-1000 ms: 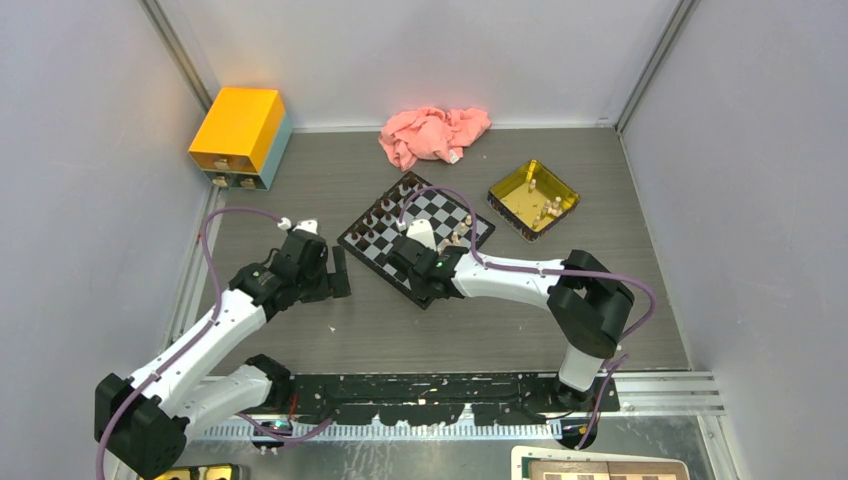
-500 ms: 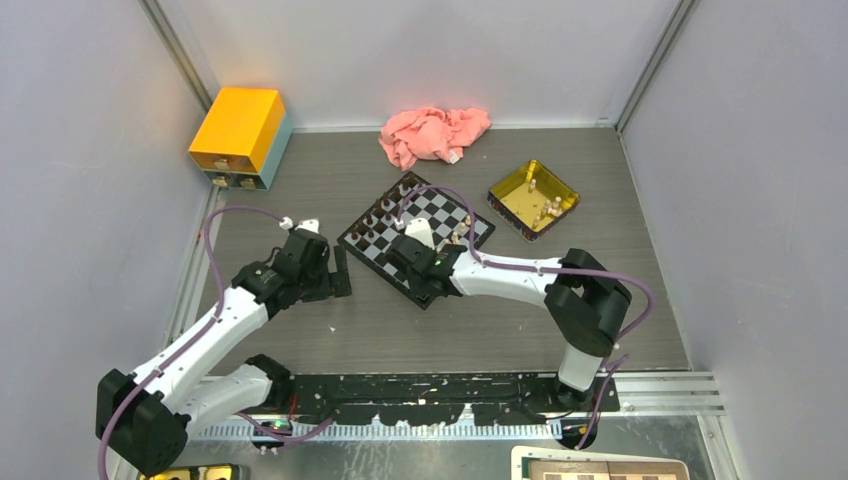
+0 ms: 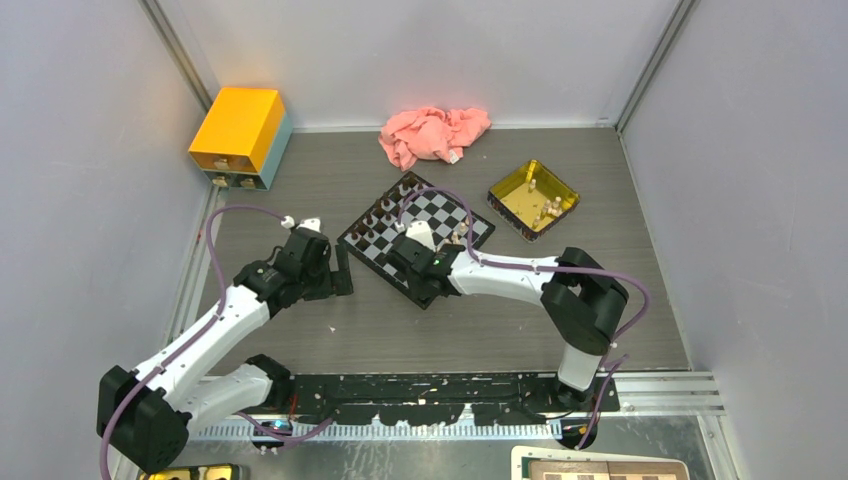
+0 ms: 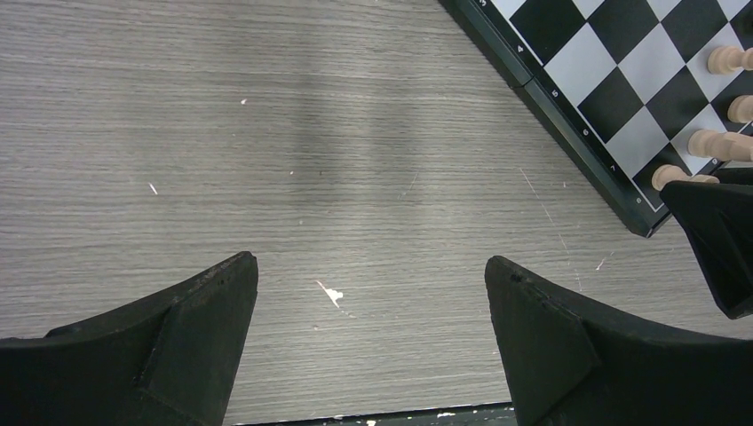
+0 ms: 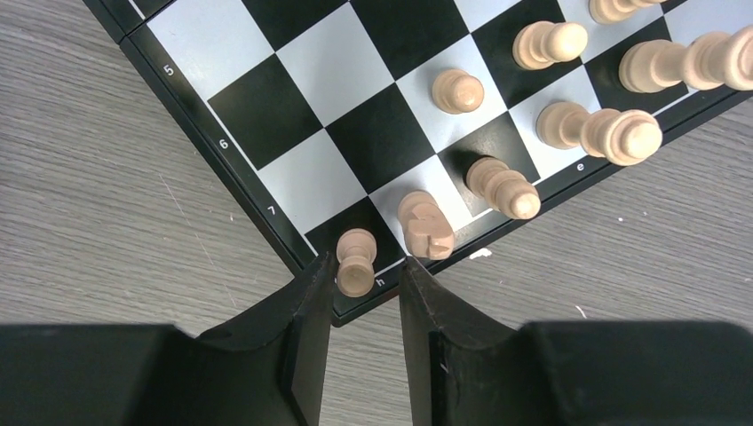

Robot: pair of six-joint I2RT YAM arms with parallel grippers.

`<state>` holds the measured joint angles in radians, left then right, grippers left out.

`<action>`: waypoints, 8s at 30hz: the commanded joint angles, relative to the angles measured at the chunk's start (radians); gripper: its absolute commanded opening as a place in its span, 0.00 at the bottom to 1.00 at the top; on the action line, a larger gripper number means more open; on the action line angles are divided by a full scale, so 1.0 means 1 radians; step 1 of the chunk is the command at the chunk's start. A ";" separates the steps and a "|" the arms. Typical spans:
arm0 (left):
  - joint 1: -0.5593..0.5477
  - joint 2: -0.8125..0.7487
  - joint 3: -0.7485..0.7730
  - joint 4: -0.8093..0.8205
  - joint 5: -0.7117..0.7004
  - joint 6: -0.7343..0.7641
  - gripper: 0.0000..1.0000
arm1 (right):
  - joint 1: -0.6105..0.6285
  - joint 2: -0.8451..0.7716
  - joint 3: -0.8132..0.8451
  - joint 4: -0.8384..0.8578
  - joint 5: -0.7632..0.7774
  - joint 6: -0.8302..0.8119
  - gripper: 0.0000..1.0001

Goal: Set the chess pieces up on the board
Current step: Place the chess piece on the chessboard, then pick up the chess piece from the storage box, then place the chess piece on the chessboard.

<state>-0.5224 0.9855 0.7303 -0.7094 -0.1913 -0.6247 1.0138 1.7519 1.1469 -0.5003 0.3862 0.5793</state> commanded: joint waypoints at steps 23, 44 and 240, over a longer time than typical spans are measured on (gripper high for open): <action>-0.004 -0.010 0.023 0.042 0.015 -0.005 1.00 | -0.421 -0.197 0.313 -0.119 0.155 -0.134 0.52; -0.004 0.069 0.031 0.064 -0.058 -0.042 1.00 | -0.893 0.297 0.623 -0.023 -0.060 -0.162 0.59; -0.004 0.036 0.007 0.106 -0.030 -0.058 0.99 | -0.160 0.038 0.472 -0.155 -0.148 -0.240 0.40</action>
<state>-0.5228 1.0191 0.7097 -0.6395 -0.2161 -0.6987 0.8989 1.8782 1.5051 -0.6266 0.1680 0.3813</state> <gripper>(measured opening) 0.992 0.396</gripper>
